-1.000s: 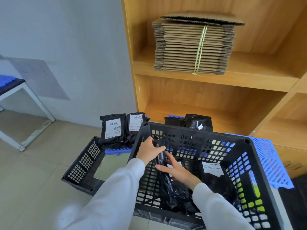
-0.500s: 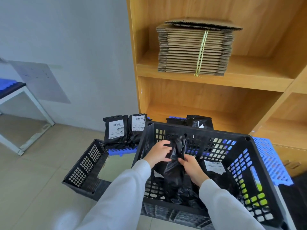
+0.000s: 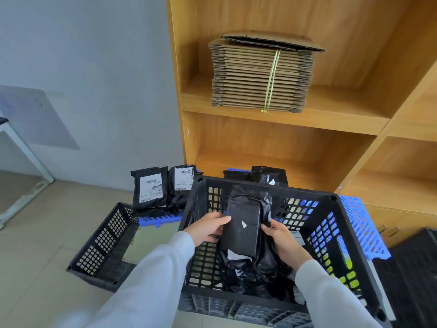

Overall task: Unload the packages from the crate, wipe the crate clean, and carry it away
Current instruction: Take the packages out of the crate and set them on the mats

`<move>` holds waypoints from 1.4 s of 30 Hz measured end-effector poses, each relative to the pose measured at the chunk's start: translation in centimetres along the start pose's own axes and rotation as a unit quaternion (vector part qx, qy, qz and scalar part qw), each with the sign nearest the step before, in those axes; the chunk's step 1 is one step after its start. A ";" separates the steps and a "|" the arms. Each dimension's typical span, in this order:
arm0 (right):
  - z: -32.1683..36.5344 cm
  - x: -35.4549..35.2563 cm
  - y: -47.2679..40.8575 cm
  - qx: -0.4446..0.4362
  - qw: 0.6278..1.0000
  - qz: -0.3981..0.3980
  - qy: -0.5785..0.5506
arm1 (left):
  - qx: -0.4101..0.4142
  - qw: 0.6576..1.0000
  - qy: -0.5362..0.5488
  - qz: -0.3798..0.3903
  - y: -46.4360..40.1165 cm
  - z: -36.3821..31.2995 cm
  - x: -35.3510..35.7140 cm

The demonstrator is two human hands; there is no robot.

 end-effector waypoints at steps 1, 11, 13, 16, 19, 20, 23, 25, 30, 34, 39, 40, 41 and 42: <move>0.0 -0.1 0.1 0.001 1.000 -0.003 -0.007 | 0.000 0.999 0.022 0.027 0.0 0.1 0.2; 1.7 -0.2 1.3 -0.023 0.997 -0.048 -0.046 | 0.057 0.996 0.057 0.032 0.7 -0.9 0.0; 2.0 -0.1 1.6 -0.033 0.999 -0.032 -0.021 | 0.064 0.996 0.051 0.028 0.8 -1.8 -0.4; 3.1 -0.1 2.3 -0.058 0.997 -0.030 -0.043 | 0.078 0.996 0.049 0.014 0.6 -3.4 -0.8; 4.1 -0.8 1.7 -0.093 0.994 -0.045 0.036 | 0.104 0.993 0.055 0.000 0.3 -5.6 -1.3; 4.5 -1.3 1.2 -0.103 0.991 -0.041 0.068 | 0.112 0.992 0.063 -0.005 0.3 -6.4 -1.5; 5.9 -2.5 -0.4 -0.133 0.978 -0.015 0.162 | 0.124 0.988 0.090 -0.017 -0.1 -8.5 -2.1; 7.5 -2.9 -1.7 -0.164 0.965 -0.014 0.204 | 0.120 0.986 0.106 -0.034 -1.0 -9.9 -2.6; 10.2 -5.1 -6.6 -0.196 0.952 -0.022 0.233 | 0.112 0.981 0.133 -0.091 -4.1 -13.3 -3.8; 11.7 -7.2 -10.5 -0.219 0.930 -0.053 0.289 | 0.100 0.972 0.151 -0.148 -7.3 -16.4 -4.2; 12.7 -8.7 -15.0 -0.220 0.884 -0.108 0.398 | 0.066 0.970 0.156 -0.173 -11.6 -19.4 -4.9; 12.8 -8.7 -15.7 -0.212 0.882 -0.087 0.413 | 0.061 0.970 0.156 -0.178 -12.4 -19.7 -5.1; 12.6 -8.8 -16.7 -0.198 0.878 -0.053 0.432 | 0.058 0.969 0.152 -0.186 -13.5 -20.1 -5.3; 12.1 -8.8 -17.6 -0.189 0.873 -0.011 0.449 | 0.056 0.969 0.146 -0.193 -14.8 -20.4 -5.5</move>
Point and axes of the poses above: each hand's wrist, its own y-axis away from the middle knuckle, its own x-axis out of the palm, z = x × y, the point moved 1 cm from there along -y, towards the middle knuckle, and after that the axes turned 10 degrees about -x, right-handed, at the moved point
